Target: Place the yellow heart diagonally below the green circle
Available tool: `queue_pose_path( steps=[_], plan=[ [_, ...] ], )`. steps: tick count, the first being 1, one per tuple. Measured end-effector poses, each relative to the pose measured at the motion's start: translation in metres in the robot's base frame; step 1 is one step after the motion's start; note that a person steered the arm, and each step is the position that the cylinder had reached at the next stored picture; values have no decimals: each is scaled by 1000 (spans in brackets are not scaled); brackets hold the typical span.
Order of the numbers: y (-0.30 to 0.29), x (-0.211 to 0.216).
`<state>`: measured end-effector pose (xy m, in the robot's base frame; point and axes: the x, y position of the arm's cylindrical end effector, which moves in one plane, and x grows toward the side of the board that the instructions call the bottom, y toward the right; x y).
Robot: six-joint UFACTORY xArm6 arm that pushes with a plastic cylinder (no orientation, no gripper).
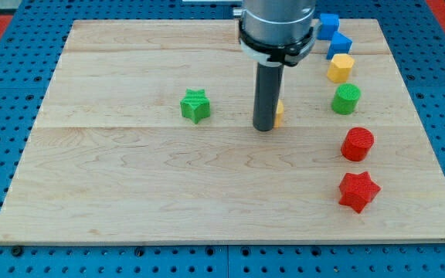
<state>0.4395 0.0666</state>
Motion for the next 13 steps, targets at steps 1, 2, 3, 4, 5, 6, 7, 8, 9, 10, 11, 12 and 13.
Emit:
queue_pose_path(
  steps=[1, 2, 3, 4, 5, 6, 7, 8, 9, 10, 11, 12, 13],
  plan=[
    [-7, -2],
    [-80, -15],
    [-55, -34],
    [-2, -25],
    [10, -34],
    [29, -39],
    [29, -58],
    [35, -57],
    [71, -30],
    [71, -16],
    [71, -11],
    [72, -10],
    [8, -40]
  ],
)
